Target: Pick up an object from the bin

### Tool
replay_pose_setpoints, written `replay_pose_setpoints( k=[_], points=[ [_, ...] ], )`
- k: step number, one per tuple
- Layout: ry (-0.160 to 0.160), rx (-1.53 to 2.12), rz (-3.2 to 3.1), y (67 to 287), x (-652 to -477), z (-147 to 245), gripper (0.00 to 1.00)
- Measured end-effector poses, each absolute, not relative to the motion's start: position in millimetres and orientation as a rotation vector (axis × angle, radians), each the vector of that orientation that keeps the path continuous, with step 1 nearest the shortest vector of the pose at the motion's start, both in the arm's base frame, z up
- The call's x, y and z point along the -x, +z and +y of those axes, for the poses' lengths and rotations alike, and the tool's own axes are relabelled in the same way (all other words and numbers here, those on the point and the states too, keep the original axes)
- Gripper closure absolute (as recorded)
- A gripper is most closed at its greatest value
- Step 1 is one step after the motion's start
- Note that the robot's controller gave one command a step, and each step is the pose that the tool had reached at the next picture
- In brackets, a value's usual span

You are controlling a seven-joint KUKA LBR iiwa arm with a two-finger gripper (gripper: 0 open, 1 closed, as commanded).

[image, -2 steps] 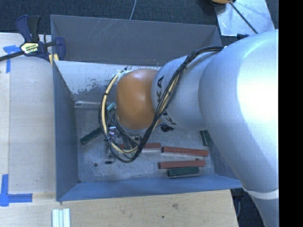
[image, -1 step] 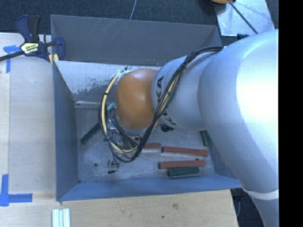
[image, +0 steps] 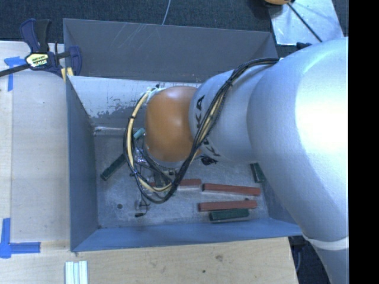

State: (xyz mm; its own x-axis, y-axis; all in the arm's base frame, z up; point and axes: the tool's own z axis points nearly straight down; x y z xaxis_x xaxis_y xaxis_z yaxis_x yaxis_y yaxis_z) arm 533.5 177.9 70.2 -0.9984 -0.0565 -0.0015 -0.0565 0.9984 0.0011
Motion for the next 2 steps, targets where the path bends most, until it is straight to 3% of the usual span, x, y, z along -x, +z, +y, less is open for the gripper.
replay_pose_setpoints(
  k=[1,2],
  points=[
    [0.001,0.116,3.136,71.9,-520.5,172.0,0.00],
    [0.002,0.179,3.134,70.4,-505.4,164.4,1.00]
  ],
)
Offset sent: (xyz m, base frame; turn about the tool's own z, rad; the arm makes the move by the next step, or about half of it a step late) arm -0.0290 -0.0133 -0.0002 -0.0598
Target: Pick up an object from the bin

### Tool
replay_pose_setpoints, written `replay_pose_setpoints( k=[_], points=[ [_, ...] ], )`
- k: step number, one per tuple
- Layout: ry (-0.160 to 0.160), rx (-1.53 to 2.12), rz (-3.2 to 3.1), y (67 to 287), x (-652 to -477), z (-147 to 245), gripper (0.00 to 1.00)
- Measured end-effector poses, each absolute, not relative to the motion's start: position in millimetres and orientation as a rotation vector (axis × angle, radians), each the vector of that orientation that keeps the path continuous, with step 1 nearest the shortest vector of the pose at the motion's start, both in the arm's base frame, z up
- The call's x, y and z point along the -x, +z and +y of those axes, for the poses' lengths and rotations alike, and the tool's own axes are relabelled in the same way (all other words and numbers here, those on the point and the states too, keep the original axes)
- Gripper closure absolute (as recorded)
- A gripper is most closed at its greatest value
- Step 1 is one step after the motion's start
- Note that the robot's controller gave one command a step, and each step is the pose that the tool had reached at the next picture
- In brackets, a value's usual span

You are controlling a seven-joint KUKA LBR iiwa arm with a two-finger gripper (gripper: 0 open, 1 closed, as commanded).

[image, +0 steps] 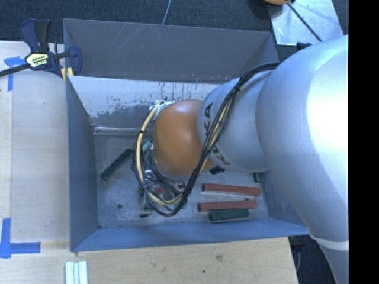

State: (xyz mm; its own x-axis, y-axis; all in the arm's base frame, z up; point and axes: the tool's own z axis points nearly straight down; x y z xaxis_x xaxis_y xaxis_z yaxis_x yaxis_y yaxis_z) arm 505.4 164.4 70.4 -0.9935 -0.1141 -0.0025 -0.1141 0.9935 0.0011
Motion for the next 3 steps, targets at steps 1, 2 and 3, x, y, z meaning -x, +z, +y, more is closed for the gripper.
replay_pose_setpoints(
  k=[1,2,3],
  points=[
    [0.002,0.179,3.134,70.4,-505.4,164.4,1.00],
    [-0.002,0.192,3.141,119.1,-506.9,161.4,1.00],
    [0.000,0.255,3.128,86.8,-508.1,128.8,0.00]
  ],
)
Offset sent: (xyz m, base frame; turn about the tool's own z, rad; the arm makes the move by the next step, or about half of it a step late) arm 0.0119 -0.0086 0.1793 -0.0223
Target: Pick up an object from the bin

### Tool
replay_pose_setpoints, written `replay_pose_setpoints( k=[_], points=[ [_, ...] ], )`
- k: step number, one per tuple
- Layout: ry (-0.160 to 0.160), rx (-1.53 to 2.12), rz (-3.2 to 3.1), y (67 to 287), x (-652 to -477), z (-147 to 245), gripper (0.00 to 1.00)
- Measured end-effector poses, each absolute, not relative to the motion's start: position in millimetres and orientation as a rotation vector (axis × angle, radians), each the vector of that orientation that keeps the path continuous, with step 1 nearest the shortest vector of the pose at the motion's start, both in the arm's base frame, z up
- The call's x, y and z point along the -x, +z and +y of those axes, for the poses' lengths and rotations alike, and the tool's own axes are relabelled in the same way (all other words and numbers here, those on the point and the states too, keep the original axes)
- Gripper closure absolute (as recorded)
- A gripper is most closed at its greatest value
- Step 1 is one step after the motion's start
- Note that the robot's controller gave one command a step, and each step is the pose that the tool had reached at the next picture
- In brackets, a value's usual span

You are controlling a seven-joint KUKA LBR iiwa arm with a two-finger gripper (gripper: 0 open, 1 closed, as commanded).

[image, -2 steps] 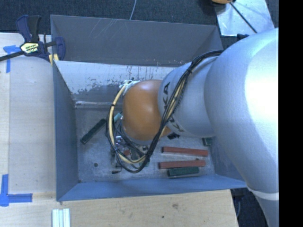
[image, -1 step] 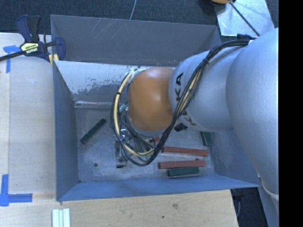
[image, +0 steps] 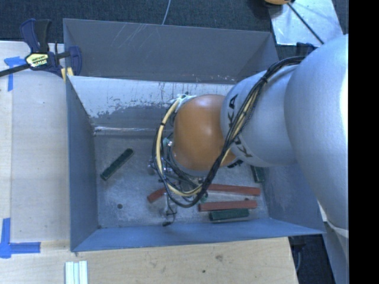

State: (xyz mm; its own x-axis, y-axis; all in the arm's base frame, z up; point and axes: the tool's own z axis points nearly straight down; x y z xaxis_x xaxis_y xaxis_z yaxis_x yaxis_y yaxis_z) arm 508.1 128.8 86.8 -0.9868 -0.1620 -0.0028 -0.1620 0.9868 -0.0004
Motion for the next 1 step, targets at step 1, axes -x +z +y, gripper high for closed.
replay_pose_setpoints(
  k=[1],
  points=[
    [0.001,0.260,3.129,78.5,-507.5,124.6,1.00]
  ],
)
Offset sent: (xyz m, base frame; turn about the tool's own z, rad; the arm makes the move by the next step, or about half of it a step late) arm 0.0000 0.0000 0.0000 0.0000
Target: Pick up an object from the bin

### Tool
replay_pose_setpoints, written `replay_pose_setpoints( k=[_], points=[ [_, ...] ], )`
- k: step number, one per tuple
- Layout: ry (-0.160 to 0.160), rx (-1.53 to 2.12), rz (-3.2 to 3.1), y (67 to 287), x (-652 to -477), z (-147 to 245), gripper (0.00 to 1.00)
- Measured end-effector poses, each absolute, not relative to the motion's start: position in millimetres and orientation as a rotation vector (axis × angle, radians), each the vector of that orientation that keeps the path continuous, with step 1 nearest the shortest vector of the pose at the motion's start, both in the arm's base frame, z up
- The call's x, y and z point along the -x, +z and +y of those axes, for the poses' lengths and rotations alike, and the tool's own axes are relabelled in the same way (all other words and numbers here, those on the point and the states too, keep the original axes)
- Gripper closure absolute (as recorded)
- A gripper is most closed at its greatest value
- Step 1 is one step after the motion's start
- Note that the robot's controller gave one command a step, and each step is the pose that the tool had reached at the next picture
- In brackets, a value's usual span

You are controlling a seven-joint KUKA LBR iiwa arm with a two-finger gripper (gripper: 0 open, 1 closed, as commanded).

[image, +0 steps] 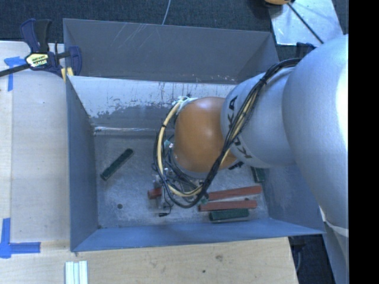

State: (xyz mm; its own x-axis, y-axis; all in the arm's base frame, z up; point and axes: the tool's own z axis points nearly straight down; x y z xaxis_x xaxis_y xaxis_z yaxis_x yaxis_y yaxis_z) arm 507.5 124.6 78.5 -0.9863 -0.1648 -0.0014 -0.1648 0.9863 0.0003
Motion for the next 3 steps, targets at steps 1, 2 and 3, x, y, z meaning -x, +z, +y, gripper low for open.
replay_pose_setpoints(
  k=[1,2,3],
  points=[
    [0.001,0.259,3.130,78.5,-507.5,124.6,1.00],
    [0.000,0.323,3.124,191.1,-519.8,160.2,1.00],
    [0.000,0.322,3.124,191.1,-519.8,160.2,1.00]
  ],
)
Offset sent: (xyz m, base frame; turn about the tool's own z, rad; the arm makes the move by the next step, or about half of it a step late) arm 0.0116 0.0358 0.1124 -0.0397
